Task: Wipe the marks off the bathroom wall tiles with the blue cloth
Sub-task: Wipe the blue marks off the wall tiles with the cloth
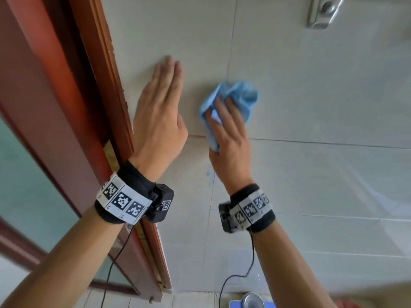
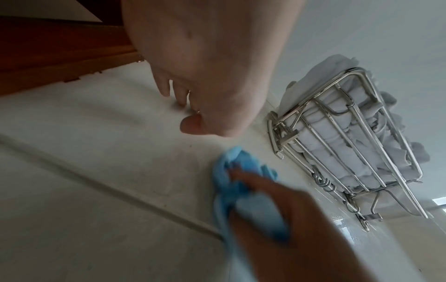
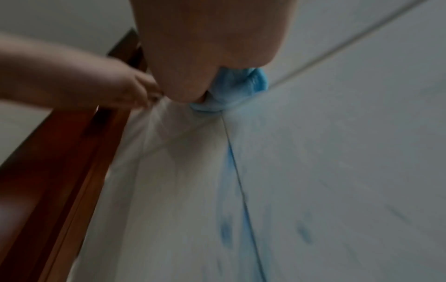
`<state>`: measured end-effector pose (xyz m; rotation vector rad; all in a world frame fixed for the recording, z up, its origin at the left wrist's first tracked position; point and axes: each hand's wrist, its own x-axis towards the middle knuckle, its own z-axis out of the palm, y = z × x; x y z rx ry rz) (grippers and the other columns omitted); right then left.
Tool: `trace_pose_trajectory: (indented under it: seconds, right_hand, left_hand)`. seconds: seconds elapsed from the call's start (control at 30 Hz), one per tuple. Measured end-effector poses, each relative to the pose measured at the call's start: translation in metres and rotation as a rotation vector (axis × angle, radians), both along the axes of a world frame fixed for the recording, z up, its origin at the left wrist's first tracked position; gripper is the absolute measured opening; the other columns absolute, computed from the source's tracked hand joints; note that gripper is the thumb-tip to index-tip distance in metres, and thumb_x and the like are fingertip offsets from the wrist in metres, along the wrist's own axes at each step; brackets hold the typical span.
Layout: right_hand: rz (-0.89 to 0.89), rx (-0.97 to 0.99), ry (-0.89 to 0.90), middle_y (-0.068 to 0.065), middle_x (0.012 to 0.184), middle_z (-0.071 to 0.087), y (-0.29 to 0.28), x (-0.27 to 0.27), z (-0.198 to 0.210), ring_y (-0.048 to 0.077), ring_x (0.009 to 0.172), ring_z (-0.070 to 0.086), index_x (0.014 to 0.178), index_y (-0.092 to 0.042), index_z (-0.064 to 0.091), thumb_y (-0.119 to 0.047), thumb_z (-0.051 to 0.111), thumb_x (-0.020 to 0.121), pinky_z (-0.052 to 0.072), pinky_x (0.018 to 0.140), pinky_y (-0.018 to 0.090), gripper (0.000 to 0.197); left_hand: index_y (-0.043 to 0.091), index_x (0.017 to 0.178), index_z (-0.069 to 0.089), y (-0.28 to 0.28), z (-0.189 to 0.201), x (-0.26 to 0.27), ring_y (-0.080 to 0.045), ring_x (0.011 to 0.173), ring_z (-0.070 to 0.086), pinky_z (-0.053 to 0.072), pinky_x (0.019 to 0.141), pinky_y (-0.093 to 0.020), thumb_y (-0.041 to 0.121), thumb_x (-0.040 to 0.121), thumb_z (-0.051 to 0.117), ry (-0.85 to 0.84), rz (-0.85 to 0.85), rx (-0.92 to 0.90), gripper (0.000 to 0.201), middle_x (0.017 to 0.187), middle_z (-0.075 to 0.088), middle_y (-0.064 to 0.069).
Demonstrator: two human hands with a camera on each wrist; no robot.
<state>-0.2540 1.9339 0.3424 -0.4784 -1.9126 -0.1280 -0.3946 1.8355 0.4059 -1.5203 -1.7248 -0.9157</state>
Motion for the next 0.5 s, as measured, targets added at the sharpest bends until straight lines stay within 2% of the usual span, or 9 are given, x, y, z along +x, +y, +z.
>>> trace_pose_trajectory:
  seconds: [0.07, 0.13, 0.2, 0.27, 0.37, 0.43, 0.5]
  right_hand:
    - [-0.002, -0.005, -0.117, 0.006, 0.159, 0.045, -0.003, 0.01, -0.037, 0.025, 0.154, 0.032, 0.127, -0.006, 0.07, 0.014, 0.066, 0.085, 0.041, 0.116, 0.033, 0.046]
    - [-0.001, 0.024, -0.186, 0.004, 0.16, 0.045, -0.002, 0.018, -0.049, 0.023, 0.154, 0.032, 0.121, -0.006, 0.072, 0.016, 0.067, 0.084, 0.047, 0.111, 0.036, 0.044]
    - [-0.014, 0.033, -0.183, 0.004, 0.161, 0.043, 0.0, 0.023, -0.036, 0.023, 0.155, 0.03, 0.125, -0.008, 0.071, 0.015, 0.069, 0.084, 0.049, 0.109, 0.038, 0.047]
    - [-0.039, -0.002, -0.083, 0.007, 0.161, 0.043, 0.003, 0.024, -0.014, 0.025, 0.155, 0.029, 0.131, -0.008, 0.068, 0.014, 0.067, 0.086, 0.049, 0.111, 0.039, 0.051]
    - [-0.051, -0.011, 0.067, 0.011, 0.159, 0.046, 0.007, 0.021, 0.001, 0.031, 0.154, 0.032, 0.134, -0.004, 0.066, 0.016, 0.064, 0.088, 0.042, 0.117, 0.039, 0.05]
    - [-0.055, 0.001, 0.095, 0.014, 0.157, 0.048, 0.006, 0.014, -0.014, 0.033, 0.153, 0.034, 0.133, -0.002, 0.067, 0.018, 0.064, 0.087, 0.033, 0.122, 0.034, 0.05]
    - [-0.039, -0.03, 0.086, 0.014, 0.156, 0.049, 0.0, 0.006, -0.048, 0.032, 0.152, 0.034, 0.131, -0.002, 0.068, 0.02, 0.066, 0.085, 0.03, 0.122, 0.032, 0.051]
  left_hand:
    - [0.004, 0.165, 0.022, -0.002, -0.003, 0.001, -0.031, 0.161, 0.016, 0.022, 0.13, -0.044, 0.004, 0.09, 0.03, 0.0, 0.001, -0.018, 0.076, 0.173, 0.018, -0.014]
    - [0.004, 0.165, 0.021, -0.003, -0.006, 0.004, -0.032, 0.161, 0.016, 0.022, 0.13, -0.044, 0.004, 0.09, 0.03, -0.003, -0.009, -0.024, 0.075, 0.173, 0.018, -0.015]
    - [0.004, 0.165, 0.021, -0.003, -0.008, 0.007, -0.031, 0.161, 0.016, 0.023, 0.129, -0.044, 0.0, 0.09, 0.033, -0.028, -0.03, -0.021, 0.076, 0.173, 0.018, -0.016]
    - [0.003, 0.165, 0.02, -0.002, -0.01, 0.011, -0.029, 0.161, 0.016, 0.023, 0.13, -0.043, -0.006, 0.089, 0.038, -0.068, -0.052, -0.016, 0.079, 0.173, 0.018, -0.016]
    - [0.002, 0.165, 0.02, 0.0, -0.011, 0.015, -0.027, 0.161, 0.016, 0.024, 0.129, -0.042, -0.008, 0.088, 0.04, -0.092, -0.065, -0.006, 0.08, 0.173, 0.018, -0.015]
    - [0.003, 0.165, 0.021, 0.002, -0.013, 0.016, -0.027, 0.161, 0.017, 0.025, 0.129, -0.042, -0.007, 0.088, 0.039, -0.094, -0.067, -0.002, 0.079, 0.173, 0.018, -0.014]
    - [0.002, 0.165, 0.022, 0.004, -0.016, 0.016, -0.028, 0.161, 0.017, 0.026, 0.129, -0.043, -0.006, 0.088, 0.038, -0.089, -0.063, 0.004, 0.078, 0.173, 0.019, -0.014]
